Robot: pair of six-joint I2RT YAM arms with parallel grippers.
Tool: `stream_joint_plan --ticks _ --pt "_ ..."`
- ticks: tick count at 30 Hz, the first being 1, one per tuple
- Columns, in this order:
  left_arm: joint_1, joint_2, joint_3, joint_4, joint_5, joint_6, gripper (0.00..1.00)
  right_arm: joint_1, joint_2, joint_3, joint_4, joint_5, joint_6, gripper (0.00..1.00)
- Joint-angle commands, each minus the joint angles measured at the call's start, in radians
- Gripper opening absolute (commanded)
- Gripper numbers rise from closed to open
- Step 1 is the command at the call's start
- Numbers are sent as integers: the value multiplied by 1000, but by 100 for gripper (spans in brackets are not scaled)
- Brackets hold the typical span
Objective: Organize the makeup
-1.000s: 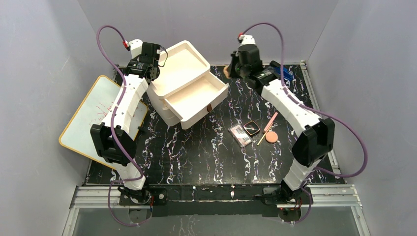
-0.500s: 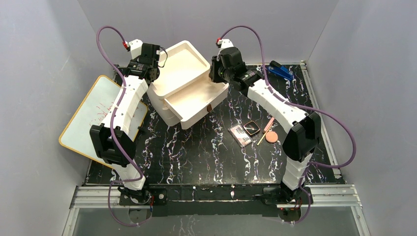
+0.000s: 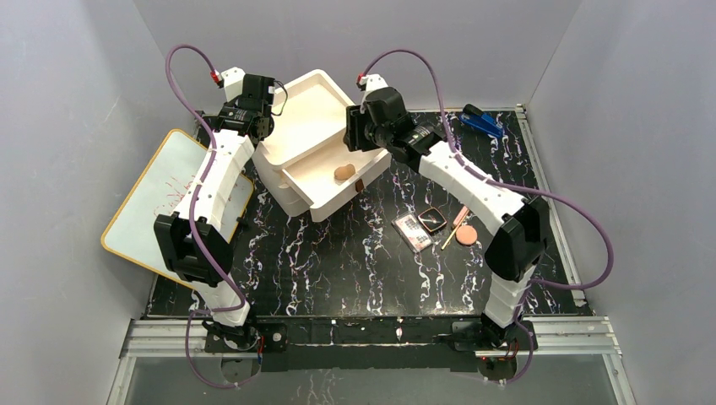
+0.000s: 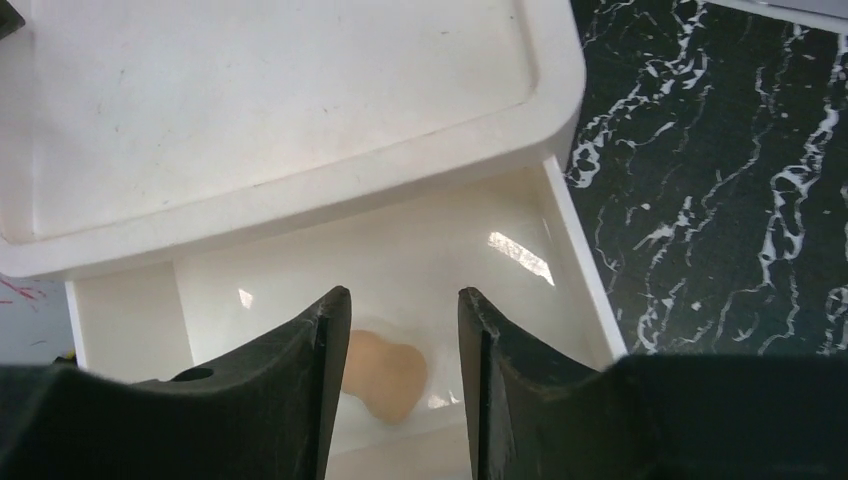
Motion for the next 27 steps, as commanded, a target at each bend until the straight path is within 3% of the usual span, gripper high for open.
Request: stream_joint_plan --ticks 1,8,12,20,27 --pt "-5 12 -20 -82 87 41 0 -6 -153 -39 65 150 -56 58" --pt "-5 5 -22 -89 94 53 0 -136 -310 -163 -27 275 -46 77" --pt "-5 -5 -30 -87 101 65 0 -229 -385 -325 -104 272 26 89" --pt "-4 -18 -60 -70 139 82 0 -384 -579 -785 -142 175 238 90" --pt "-4 -19 -76 -58 159 89 0 -493 -706 -1042 -134 161 408 87"
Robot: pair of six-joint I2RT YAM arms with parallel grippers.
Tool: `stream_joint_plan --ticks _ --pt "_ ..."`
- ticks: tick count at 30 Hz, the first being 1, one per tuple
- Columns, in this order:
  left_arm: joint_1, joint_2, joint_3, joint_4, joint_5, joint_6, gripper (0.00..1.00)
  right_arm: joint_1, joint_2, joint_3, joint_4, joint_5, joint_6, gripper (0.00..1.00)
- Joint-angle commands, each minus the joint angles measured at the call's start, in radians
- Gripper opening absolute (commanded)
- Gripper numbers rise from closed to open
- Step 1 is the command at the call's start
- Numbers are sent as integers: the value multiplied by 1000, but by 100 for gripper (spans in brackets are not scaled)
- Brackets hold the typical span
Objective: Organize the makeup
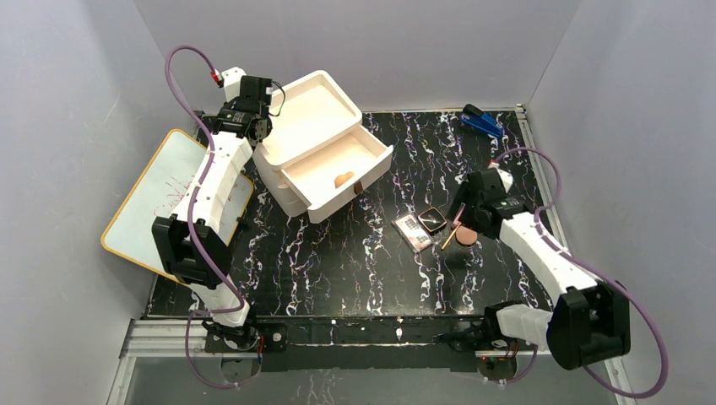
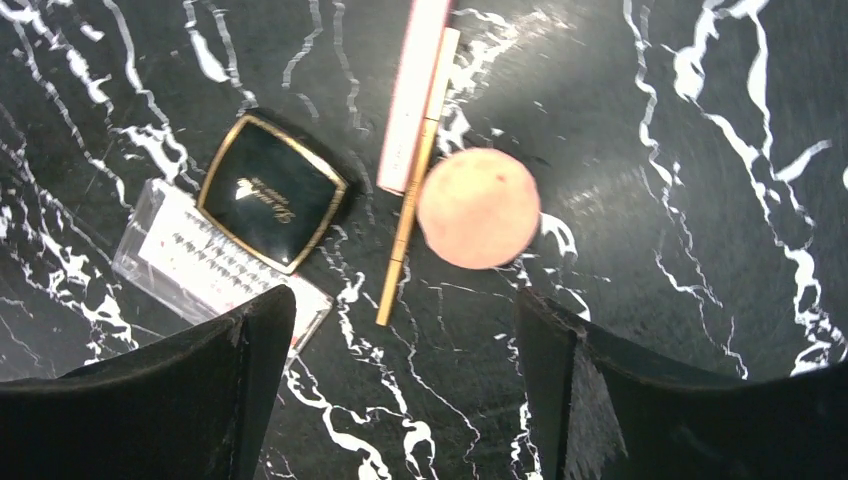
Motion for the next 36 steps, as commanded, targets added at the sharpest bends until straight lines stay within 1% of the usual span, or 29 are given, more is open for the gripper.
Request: stream_joint_plan --ticks 1,4,8,12,14,19,20,22,24,26,28,31,34,36 --pt "-12 -3 -51 -96 123 55 0 -98 -92 -99 50 -53 141 85" --pt "-12 -7 -61 -93 121 62 0 -188 -95 -166 101 -143 154 75" --pt "-12 -13 -66 -93 117 70 0 -267 -64 -232 169 -218 165 56" --pt "-12 -15 -69 -93 116 74 0 -300 -12 -275 264 -256 163 47" --pt "-12 -15 -70 -94 116 74 0 -302 30 -282 313 -280 163 44" --pt "-11 -10 -65 -97 114 77 0 -301 123 -279 389 -300 168 43" --pt "-12 -10 -65 -98 114 78 0 -314 135 -277 401 -300 168 40" --pt "-12 -9 -64 -100 114 78 0 -328 155 -269 415 -330 165 25" --pt "-12 -7 -62 -102 113 78 0 -329 167 -259 411 -334 159 3" --pt "-12 -6 -60 -104 112 78 0 -329 158 -250 390 -340 154 1" --pt "-12 -2 -54 -105 112 78 0 -327 110 -242 353 -344 151 1" --pt "-12 6 -47 -105 114 75 0 -312 -33 -206 273 -333 142 1" --pt "-13 16 -42 -104 127 67 0 -266 -175 -111 159 -267 119 1" --pt "-11 24 -40 -102 140 57 0 -254 -238 -35 133 -256 97 1"
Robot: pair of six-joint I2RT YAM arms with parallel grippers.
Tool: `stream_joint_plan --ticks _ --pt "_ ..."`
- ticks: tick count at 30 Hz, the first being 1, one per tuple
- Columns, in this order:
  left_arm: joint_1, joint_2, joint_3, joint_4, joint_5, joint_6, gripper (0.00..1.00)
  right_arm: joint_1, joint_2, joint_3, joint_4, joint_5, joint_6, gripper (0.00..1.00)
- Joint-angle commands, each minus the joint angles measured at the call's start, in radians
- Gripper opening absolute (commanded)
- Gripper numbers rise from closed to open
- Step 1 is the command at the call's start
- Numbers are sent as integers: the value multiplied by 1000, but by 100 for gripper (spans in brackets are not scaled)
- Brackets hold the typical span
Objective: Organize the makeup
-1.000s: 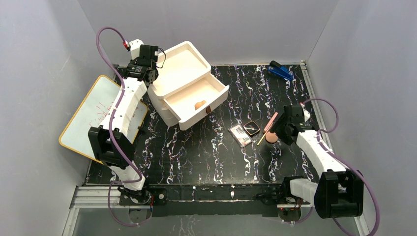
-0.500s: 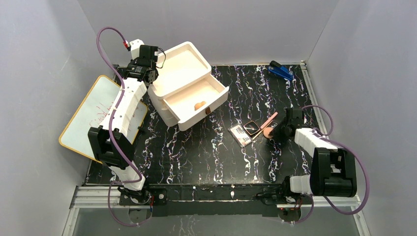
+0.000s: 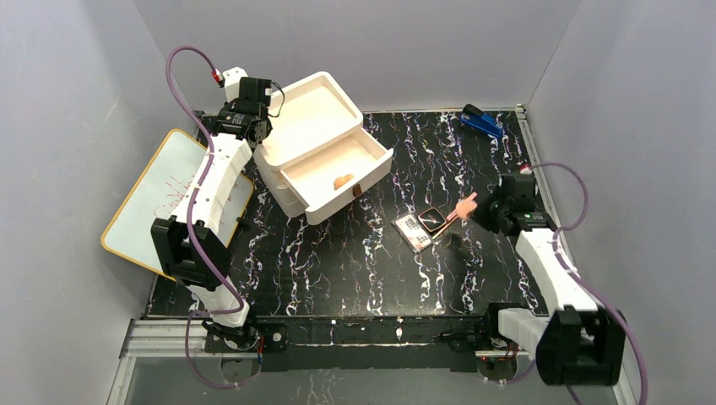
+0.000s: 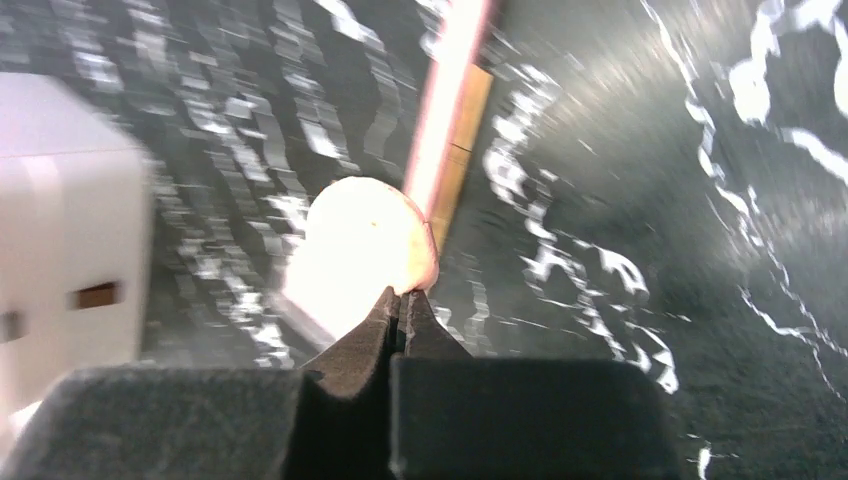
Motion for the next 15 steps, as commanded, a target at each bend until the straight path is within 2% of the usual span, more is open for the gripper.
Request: stream_joint_plan --ticks 1,3,7,15 --pt "-14 41 -16 -129 128 21 0 32 -141 202 -82 41 -59 1" --pt "-14 47 -14 -126 146 14 0 34 -130 271 -55 -27 -87 1" --pt "-16 52 -11 -123 168 8 0 64 0 411 1 -198 -111 1" --pt "-16 41 -14 -130 163 5 0 342 252 703 134 -121 -125 1"
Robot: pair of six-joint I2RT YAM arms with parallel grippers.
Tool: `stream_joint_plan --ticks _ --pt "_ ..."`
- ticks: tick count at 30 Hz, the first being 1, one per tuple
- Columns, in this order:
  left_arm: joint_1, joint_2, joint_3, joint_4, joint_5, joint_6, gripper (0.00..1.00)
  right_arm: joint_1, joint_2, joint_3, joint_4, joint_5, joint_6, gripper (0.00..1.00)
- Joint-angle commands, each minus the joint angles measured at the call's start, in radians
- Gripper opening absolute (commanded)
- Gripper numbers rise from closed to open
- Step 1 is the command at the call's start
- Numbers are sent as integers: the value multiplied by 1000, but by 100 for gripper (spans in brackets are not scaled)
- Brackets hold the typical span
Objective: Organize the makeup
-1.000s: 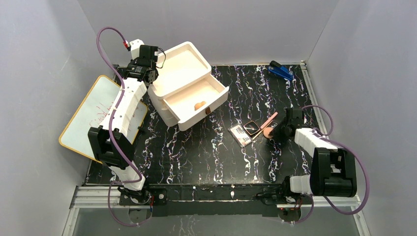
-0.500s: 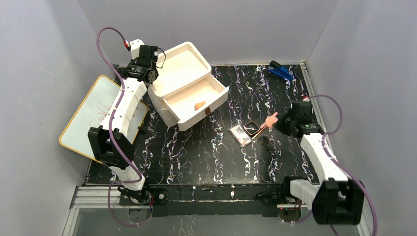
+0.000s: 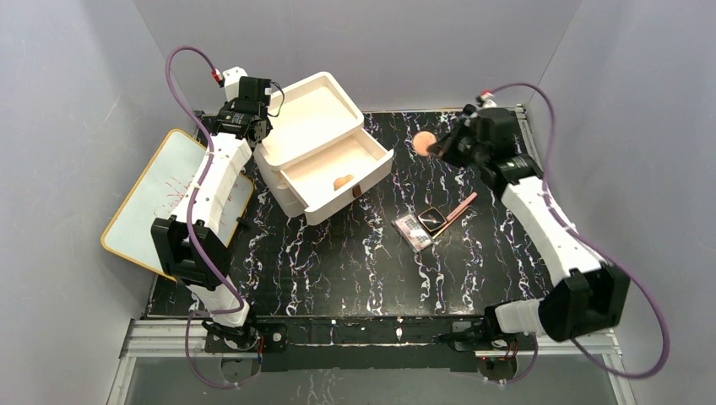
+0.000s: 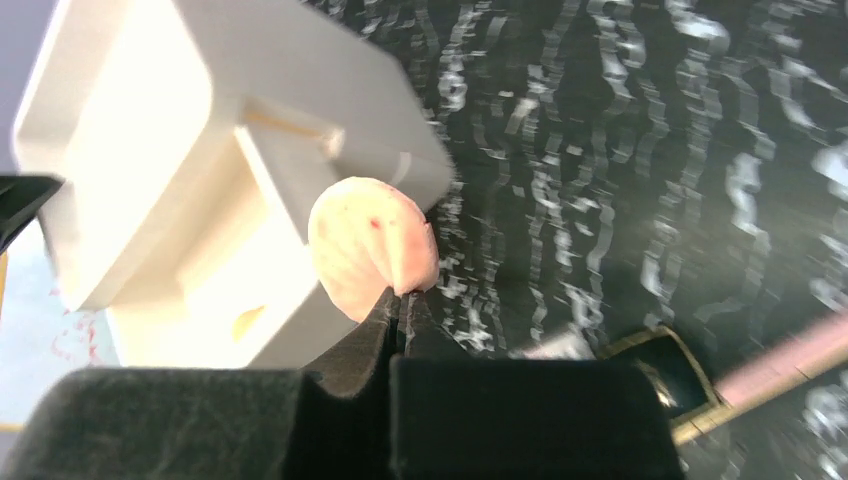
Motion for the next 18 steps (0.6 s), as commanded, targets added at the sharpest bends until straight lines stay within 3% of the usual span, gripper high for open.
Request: stream_joint_plan --ticks 1,8,18 --pt "-17 35 -18 -129 145 10 0 154 138 223 84 5 -42 1" --pt "-17 24 -13 -144 125 19 0 370 352 474 43 58 -92 1" --pt "-17 24 -13 -146 114 22 0 558 655 854 -283 104 -198 1"
